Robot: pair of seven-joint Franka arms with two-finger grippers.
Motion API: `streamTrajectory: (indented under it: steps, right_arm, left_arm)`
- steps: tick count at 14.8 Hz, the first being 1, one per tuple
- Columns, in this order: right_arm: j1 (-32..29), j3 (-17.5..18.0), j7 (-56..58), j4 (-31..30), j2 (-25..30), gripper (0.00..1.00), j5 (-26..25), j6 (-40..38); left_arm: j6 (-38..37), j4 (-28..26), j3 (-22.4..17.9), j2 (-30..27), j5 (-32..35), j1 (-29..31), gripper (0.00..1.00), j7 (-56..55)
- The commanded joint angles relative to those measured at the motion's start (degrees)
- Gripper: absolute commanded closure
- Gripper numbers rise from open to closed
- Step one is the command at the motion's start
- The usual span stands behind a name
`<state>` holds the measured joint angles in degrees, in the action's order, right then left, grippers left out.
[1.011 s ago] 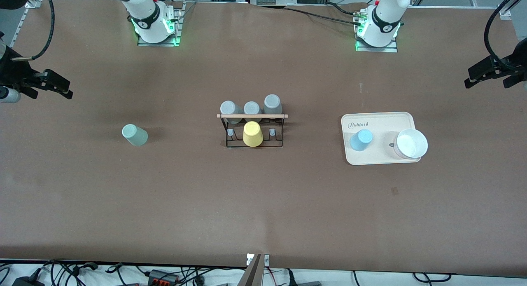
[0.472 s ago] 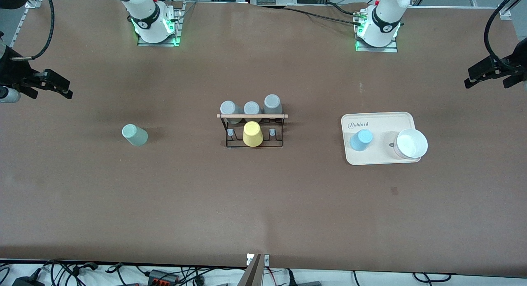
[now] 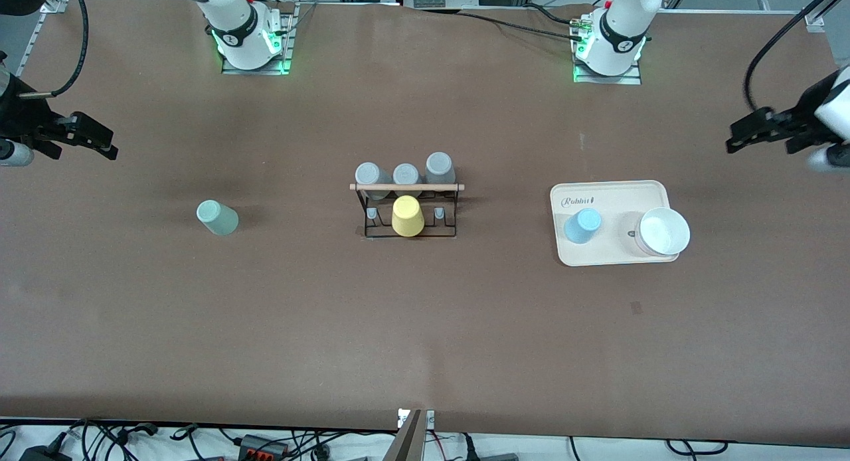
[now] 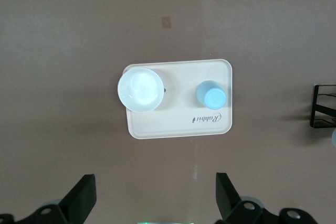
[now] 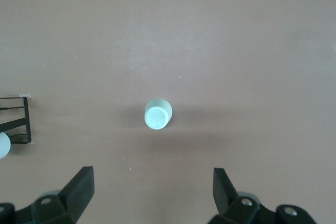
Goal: Hang scattered cups on rack with three cups
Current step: 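Reach the left gripper down to the light blue cup and grasp it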
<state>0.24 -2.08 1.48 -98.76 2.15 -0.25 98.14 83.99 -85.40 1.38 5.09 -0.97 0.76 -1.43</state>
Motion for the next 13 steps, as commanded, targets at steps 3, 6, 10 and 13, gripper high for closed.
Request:
streamTrajectory:
  steps: [3,6,10,13]
  right_arm:
    - [-0.4,0.3,1.0,-0.1,0.5,0.00,-0.1,-0.5]
    - [-0.4,0.3,0.9,-0.1,0.3,0.00,-0.1,-0.4]
    - [-0.4,0.3,0.9,-0.1,0.2,0.00,-0.1,-0.3]
    - [-0.4,0.3,0.9,-0.1,0.2,0.00,-0.1,-0.3]
  left_arm:
    - [-0.8,0.9,1.9,6.8,0.4,-2.2,0.00,-1.7]
    - [0.6,-0.7,2.0,10.5,0.3,-3.6,0.00,-4.0]
    - [10.2,-9.6,2.2,11.2,-2.2,-4.9,0.00,-7.6]
    - [18.4,-15.6,2.4,11.2,-3.8,-5.2,0.00,-10.9]
